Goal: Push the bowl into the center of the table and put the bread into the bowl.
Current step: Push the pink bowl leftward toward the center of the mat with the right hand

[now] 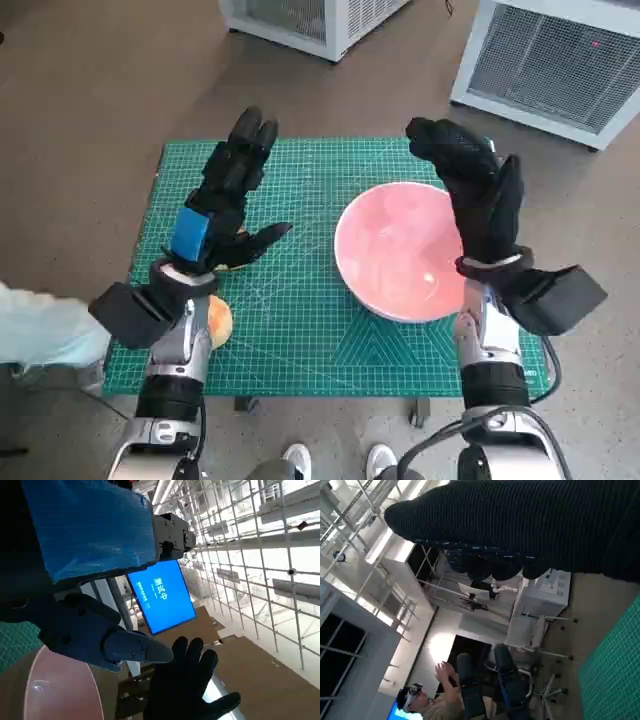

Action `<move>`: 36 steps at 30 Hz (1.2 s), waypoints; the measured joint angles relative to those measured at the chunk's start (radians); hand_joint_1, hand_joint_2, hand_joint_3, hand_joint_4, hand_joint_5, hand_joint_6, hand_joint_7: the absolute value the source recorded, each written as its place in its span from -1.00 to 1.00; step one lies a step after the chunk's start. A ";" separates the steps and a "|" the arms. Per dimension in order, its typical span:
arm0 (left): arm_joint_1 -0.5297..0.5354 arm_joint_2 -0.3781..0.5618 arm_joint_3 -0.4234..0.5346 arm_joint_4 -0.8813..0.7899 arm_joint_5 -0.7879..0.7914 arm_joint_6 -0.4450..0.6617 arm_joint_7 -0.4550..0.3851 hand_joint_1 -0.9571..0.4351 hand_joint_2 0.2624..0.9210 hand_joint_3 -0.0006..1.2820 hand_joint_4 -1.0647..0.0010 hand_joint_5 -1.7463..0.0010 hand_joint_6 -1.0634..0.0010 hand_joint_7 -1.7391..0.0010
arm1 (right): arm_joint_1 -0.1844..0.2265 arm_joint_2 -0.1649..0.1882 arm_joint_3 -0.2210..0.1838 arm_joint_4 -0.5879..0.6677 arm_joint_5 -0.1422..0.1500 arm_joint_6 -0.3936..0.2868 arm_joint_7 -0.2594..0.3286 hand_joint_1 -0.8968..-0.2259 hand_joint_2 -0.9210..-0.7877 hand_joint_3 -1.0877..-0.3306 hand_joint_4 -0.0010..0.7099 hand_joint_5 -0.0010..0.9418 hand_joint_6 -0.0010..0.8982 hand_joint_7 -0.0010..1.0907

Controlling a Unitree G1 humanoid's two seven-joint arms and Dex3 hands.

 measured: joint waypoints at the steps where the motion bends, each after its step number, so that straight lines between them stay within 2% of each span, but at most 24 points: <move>1: 0.000 0.000 0.000 -0.002 0.000 0.001 0.000 -0.23 1.00 -0.65 0.78 0.99 0.77 0.92 | 0.000 0.000 0.000 0.000 0.000 0.001 0.000 -0.24 -1.00 -0.10 -0.28 -1.00 -0.74 -0.14; 36: 0.000 0.004 0.000 -0.015 0.008 0.023 -0.001 -0.24 1.00 -0.65 0.77 0.99 0.76 0.91 | 0.004 0.000 -0.003 -0.006 -0.003 0.002 -0.001 -0.23 -1.00 -0.10 -0.29 -1.00 -0.74 -0.14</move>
